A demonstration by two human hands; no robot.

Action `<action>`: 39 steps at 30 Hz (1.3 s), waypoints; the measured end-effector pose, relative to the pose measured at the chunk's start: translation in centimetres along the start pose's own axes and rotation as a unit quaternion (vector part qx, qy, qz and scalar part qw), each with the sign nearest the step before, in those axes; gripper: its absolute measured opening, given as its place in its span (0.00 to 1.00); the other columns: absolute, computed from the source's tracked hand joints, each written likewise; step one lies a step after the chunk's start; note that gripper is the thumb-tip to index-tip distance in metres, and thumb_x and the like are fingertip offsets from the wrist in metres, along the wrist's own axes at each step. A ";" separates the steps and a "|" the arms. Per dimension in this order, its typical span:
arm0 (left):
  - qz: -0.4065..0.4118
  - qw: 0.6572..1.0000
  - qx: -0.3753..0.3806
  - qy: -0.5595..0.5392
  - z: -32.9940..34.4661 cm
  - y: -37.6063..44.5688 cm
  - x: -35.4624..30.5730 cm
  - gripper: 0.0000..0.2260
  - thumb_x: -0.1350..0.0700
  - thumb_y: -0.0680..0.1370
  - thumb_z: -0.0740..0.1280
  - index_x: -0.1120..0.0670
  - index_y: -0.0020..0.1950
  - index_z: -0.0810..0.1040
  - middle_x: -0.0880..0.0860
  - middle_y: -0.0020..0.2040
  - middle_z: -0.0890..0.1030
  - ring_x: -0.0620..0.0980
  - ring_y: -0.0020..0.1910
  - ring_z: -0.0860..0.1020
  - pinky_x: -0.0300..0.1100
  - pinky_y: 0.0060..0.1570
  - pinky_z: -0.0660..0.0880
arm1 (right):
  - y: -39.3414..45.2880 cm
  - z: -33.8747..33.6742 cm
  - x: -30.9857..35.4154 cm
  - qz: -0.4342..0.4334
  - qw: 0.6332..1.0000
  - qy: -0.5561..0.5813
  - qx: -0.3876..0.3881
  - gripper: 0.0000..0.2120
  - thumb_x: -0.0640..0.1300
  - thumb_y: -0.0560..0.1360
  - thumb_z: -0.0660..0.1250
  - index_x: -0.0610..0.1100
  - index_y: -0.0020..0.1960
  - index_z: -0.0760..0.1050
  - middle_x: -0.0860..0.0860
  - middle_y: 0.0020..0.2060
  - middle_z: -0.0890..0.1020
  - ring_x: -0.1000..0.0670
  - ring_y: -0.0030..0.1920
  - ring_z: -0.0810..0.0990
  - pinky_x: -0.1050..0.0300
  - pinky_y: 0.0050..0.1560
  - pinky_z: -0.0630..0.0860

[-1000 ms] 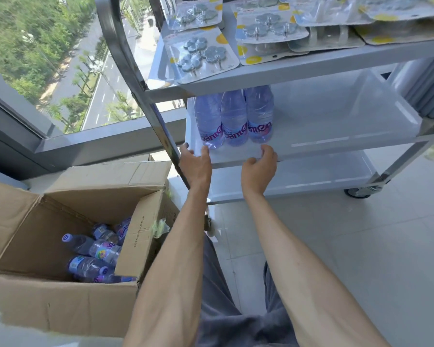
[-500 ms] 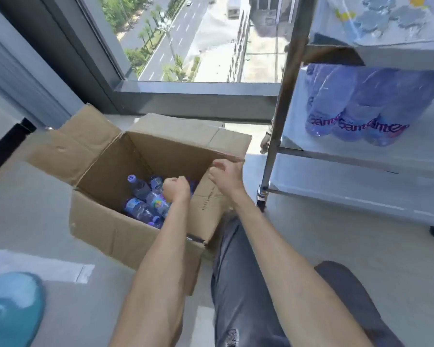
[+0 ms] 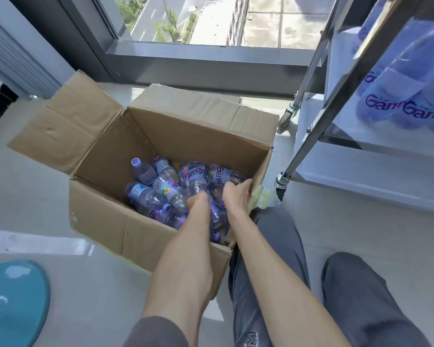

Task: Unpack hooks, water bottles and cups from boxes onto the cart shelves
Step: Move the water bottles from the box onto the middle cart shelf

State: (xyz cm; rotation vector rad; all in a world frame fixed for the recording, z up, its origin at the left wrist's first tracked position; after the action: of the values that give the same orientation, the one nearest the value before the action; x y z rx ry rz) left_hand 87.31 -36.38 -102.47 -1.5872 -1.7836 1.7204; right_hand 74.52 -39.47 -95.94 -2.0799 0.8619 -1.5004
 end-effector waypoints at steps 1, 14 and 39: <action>-0.006 1.000 -0.016 -0.012 0.0 0.2 0.0 0.19 0.57 0.80 0.63 0.62 0.71 0.71 0.58 0.67 0.75 0.57 0.65 0.76 0.49 0.62 0.75 | 0.3 0.2 -0.4 -0.002 1.000 -0.004 -0.004 0.37 0.43 0.76 0.55 0.42 0.80 0.43 0.44 0.78 0.58 0.42 0.76 0.61 0.46 0.74 0.61; -0.063 0.993 0.069 -0.072 1.0 2.4 1.6 0.21 0.54 0.82 0.60 0.60 0.73 0.68 0.60 0.70 0.73 0.62 0.68 0.73 0.58 0.67 0.70 | 1.9 1.0 -0.2 -0.012 0.998 0.065 -0.003 0.28 0.44 0.81 0.52 0.45 0.80 0.50 0.47 0.78 0.59 0.45 0.76 0.61 0.53 0.72 0.58; 0.497 0.852 -0.163 -0.024 -10.0 -14.5 -10.2 0.07 0.56 0.61 0.73 0.54 0.32 0.76 0.43 0.24 0.71 0.41 0.25 0.67 0.34 0.30 0.66 | -4.5 -4.0 5.9 -0.314 0.933 0.087 0.153 0.23 0.26 0.72 0.63 0.40 0.65 0.75 0.44 0.60 0.81 0.50 0.64 0.78 0.50 0.66 0.74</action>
State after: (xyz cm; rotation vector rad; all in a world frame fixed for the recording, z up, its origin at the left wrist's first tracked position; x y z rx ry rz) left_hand 91.14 -34.52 -82.57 -3.0023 -1.3605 1.8195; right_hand 73.11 -40.32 -87.71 -2.0992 -0.0286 -2.0043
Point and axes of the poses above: each hand's wrist, its own y-axis towards the middle knuckle, its own z-axis out of the palm, x = y × z, the point moved 6 cm from there along y, towards the middle knuckle
